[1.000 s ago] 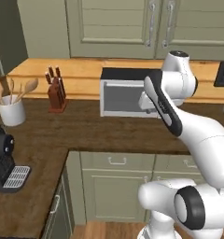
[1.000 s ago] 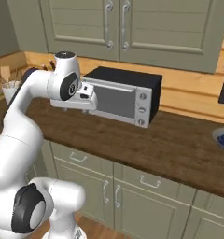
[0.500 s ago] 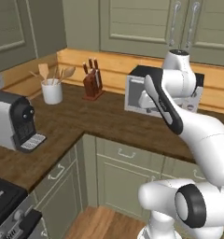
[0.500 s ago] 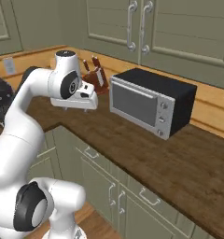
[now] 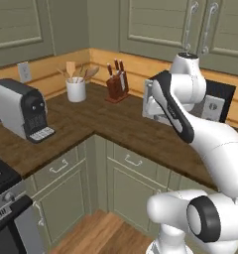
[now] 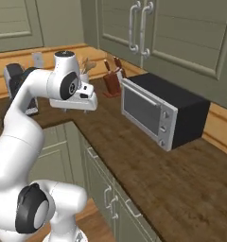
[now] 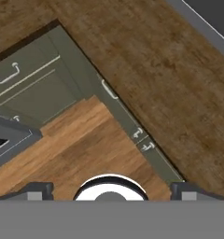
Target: Take a straw from the drawer in front and place it inside the glass cup on the dining counter.
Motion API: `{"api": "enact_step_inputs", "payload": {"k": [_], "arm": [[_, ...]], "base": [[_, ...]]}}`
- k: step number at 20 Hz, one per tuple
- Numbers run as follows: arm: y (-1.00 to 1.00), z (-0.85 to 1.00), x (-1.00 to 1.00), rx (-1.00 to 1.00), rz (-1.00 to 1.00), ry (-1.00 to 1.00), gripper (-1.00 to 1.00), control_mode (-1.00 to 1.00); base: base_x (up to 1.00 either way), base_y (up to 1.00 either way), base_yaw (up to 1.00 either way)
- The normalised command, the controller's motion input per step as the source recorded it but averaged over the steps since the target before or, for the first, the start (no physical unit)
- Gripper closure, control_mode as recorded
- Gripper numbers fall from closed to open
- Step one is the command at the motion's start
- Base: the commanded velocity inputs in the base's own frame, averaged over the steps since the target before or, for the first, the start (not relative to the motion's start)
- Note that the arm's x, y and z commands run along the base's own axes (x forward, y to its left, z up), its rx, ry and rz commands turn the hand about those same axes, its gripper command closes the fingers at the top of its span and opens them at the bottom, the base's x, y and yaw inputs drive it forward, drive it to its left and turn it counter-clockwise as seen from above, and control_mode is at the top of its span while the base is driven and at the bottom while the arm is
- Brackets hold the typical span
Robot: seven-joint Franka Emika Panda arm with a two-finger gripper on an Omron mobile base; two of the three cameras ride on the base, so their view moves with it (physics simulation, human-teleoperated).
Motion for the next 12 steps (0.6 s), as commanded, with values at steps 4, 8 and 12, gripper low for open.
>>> {"api": "enact_step_inputs", "payload": {"k": [4, 8, 12], "arm": [[0.0, 0.0, 0.0, 0.0, 0.0, 0.0, -1.0, 1.0], [0.0, 0.0, 0.0, 0.0, 0.0, 0.0, -1.0, 1.0], [0.0, 0.0, 0.0, 0.0, 0.0, 0.0, -1.0, 1.0]], "base": [[0.0, -0.62, 0.44], [0.0, -0.74, 0.46], [0.0, -0.74, 0.42]]}}
